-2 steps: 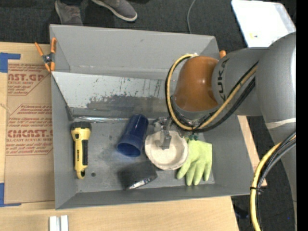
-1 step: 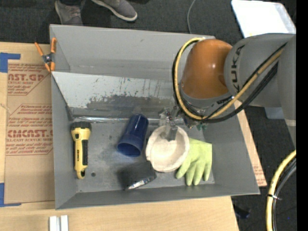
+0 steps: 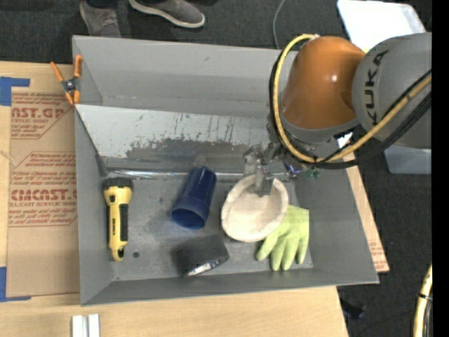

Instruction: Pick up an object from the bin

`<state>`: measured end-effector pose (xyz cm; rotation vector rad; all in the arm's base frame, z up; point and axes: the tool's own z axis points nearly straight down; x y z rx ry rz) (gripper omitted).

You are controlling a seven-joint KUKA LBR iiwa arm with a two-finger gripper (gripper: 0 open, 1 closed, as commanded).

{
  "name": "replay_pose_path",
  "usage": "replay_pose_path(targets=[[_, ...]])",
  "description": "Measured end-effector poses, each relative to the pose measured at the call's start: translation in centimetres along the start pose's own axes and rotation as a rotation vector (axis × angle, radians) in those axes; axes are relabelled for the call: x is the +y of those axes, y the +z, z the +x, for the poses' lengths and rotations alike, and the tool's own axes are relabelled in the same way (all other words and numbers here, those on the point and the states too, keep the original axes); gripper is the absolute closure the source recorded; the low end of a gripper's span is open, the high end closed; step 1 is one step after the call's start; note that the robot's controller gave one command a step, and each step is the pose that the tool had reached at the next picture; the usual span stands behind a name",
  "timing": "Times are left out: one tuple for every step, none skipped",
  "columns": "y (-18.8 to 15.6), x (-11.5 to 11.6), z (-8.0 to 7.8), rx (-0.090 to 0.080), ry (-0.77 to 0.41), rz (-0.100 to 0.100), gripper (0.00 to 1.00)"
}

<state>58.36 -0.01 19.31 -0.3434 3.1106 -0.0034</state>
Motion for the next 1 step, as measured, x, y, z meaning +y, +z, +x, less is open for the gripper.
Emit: replay_pose_path(targets=[[-0.91, 1.52, -0.26, -0.005, -0.018, 0.000, 1.00]])
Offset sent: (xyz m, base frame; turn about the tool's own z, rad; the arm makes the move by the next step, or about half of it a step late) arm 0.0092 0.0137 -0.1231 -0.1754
